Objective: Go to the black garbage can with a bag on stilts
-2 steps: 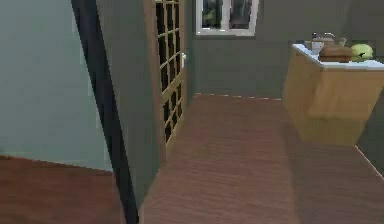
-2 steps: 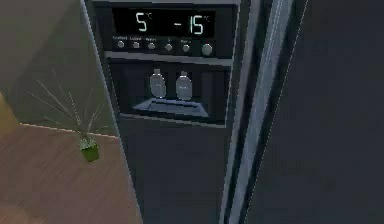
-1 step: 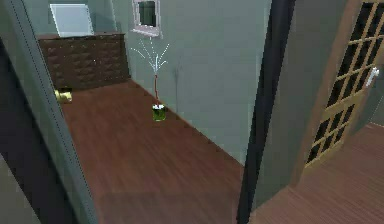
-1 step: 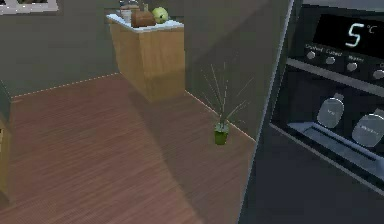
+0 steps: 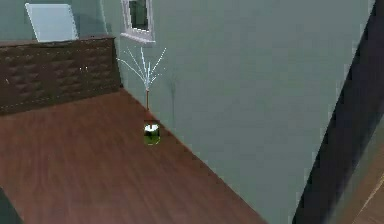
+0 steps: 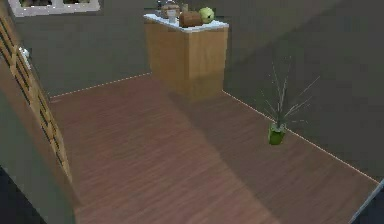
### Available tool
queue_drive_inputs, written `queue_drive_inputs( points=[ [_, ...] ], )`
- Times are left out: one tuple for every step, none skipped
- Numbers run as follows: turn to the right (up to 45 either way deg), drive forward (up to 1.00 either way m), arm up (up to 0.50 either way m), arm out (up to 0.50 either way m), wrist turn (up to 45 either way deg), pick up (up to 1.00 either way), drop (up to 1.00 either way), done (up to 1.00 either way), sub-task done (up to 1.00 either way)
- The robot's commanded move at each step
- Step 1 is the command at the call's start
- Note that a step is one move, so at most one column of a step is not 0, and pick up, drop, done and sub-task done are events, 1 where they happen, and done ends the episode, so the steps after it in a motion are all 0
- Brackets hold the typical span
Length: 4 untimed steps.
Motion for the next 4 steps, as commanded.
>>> queue_drive_inputs(
  points=[
    [-27.0, 0.00, 0.00, 0.00, 0.0, 0.00, 0.00, 0.00, 0.00],
    [0.0, 0.70, 0.00, 0.00, 0.0, 0.00, 0.00, 0.00, 0.00],
    [9.0, 0.00, 0.00, 0.00, 0.0, 0.00, 0.00, 0.00, 0.00],
    [0.0, 0.65, 0.00, 0.00, 0.0, 0.00, 0.00, 0.00, 0.00]
  ],
)
